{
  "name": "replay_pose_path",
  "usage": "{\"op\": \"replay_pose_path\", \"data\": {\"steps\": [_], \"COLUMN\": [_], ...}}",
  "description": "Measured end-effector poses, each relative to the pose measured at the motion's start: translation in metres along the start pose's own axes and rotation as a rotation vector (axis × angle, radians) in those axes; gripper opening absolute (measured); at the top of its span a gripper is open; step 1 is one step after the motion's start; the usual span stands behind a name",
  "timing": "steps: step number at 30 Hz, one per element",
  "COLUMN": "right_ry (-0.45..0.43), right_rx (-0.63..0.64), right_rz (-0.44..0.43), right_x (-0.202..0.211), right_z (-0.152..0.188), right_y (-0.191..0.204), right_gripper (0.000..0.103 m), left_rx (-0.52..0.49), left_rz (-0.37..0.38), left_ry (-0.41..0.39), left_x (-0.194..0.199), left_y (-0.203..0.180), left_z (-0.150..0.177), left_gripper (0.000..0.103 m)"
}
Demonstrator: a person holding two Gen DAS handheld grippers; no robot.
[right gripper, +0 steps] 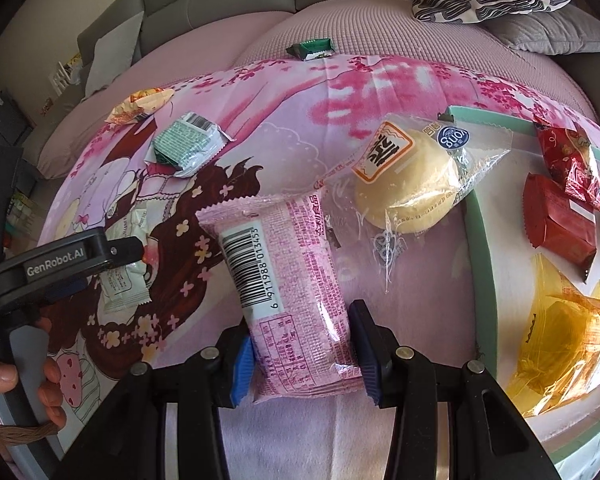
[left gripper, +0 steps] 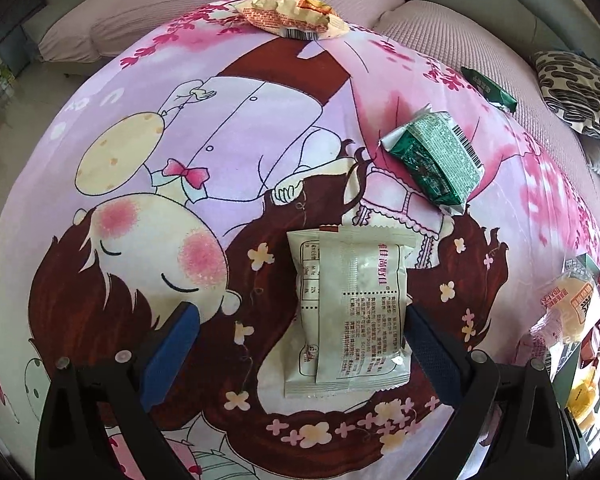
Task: Organize snacks
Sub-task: 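Grasp the beige packet with the left tool, then carry the beige packet and pink wafer bag over the tray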
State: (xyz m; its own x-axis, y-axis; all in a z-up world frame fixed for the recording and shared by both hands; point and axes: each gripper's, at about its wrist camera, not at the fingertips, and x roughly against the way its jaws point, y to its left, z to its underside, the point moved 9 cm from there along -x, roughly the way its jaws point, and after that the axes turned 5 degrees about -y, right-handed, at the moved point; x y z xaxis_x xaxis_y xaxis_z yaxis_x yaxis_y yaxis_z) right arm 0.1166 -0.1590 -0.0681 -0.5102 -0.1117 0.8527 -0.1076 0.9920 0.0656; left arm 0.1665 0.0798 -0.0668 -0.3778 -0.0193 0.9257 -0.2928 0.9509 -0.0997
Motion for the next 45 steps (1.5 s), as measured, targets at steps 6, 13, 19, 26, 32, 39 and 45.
{"op": "replay_pose_path", "data": {"steps": [6,13,19,26,32,39,45], "right_ry": [-0.009,-0.022,-0.034,-0.044,-0.053,-0.065,-0.094], "right_rx": [0.031,0.086,0.135,0.165,0.171,0.170,0.173], "right_rz": [0.018,0.046,0.060,0.066,0.059,0.046,0.019], "right_x": [0.000,-0.002,-0.004,-0.005,-0.004,0.002,0.012], "right_z": [0.000,0.001,0.001,0.000,0.000,-0.002,-0.007], "right_y": [0.002,0.006,0.009,0.011,0.012,0.011,0.017], "right_gripper": [0.047,0.047,0.047,0.047,0.046,0.042,0.041], "left_rx": [-0.025,0.011,0.040,0.038,-0.013,-0.083,-0.067], "left_rz": [-0.056,-0.089,-0.097,-0.118,-0.103,-0.058,-0.022], "left_ry": [0.004,-0.048,-0.086,-0.103,-0.102,-0.094,-0.095], "left_x": [-0.009,-0.011,-0.010,-0.008,-0.003,0.003,0.010], "left_y": [-0.003,0.005,-0.002,-0.011,-0.022,-0.041,-0.044], "left_z": [0.001,0.002,0.007,0.011,0.008,0.004,-0.003], "left_gripper": [0.101,0.102,0.102,0.102,0.088,0.054,0.053]}}
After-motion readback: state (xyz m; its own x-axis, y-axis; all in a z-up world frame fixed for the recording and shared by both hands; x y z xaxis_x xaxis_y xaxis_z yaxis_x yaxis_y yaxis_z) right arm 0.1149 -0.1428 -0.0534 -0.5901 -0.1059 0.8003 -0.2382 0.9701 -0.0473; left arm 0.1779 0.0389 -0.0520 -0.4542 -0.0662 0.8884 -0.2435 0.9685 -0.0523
